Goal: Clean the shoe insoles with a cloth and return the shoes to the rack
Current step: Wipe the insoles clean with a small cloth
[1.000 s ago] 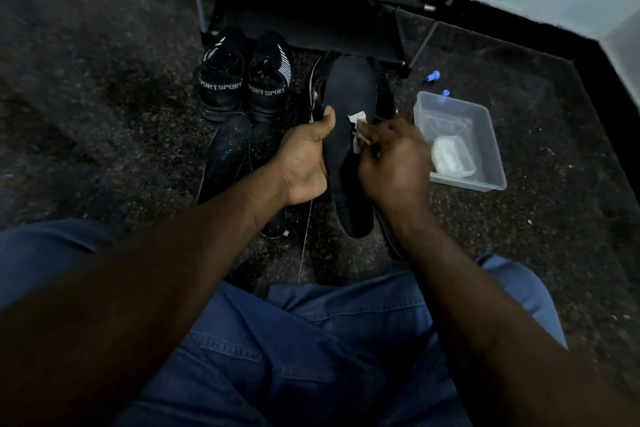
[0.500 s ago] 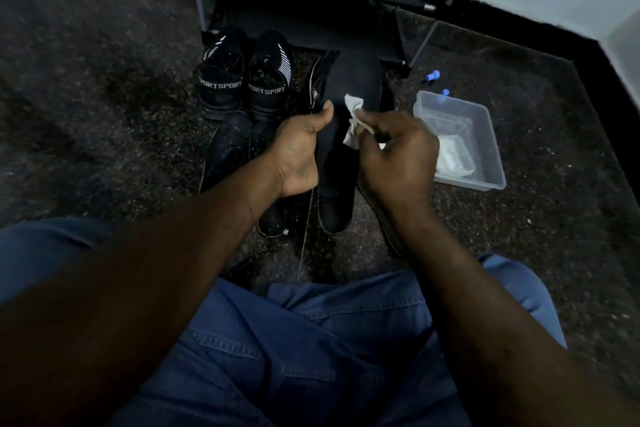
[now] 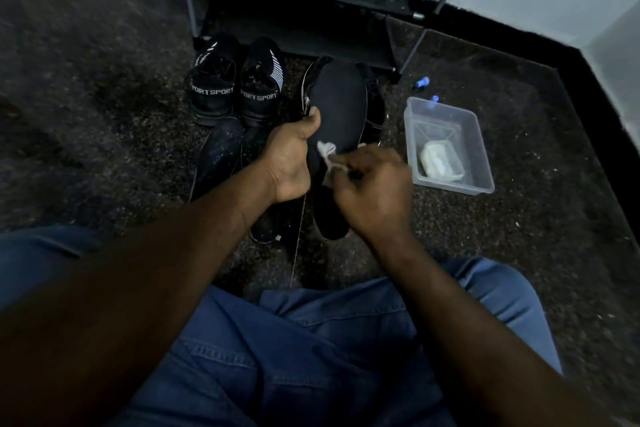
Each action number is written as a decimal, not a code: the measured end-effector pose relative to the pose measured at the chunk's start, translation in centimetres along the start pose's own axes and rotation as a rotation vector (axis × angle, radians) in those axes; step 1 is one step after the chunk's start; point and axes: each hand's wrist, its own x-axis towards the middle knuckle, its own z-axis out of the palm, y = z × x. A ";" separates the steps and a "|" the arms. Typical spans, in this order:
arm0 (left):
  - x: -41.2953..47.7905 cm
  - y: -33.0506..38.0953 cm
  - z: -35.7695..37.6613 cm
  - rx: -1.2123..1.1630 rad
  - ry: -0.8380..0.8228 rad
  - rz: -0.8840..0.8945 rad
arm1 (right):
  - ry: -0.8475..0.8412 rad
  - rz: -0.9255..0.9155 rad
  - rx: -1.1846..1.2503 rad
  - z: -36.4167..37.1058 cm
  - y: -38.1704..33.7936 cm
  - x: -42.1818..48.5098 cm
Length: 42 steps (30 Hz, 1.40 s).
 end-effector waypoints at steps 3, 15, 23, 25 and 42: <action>-0.3 0.1 0.0 0.049 -0.035 -0.014 | 0.068 0.069 -0.003 -1.3 0.7 3.2; 1.2 0.1 -1.2 0.028 0.008 0.049 | -0.136 -0.109 -0.193 1.9 -0.7 1.4; 2.0 -0.1 -1.5 0.038 0.095 0.121 | -0.081 -0.041 0.021 0.0 0.7 1.7; 2.1 -0.4 -1.7 0.123 0.072 0.126 | 0.011 0.045 0.031 -0.7 1.0 3.8; 2.1 0.0 -1.5 0.165 0.118 0.178 | -0.151 -0.121 -0.012 1.2 2.0 1.4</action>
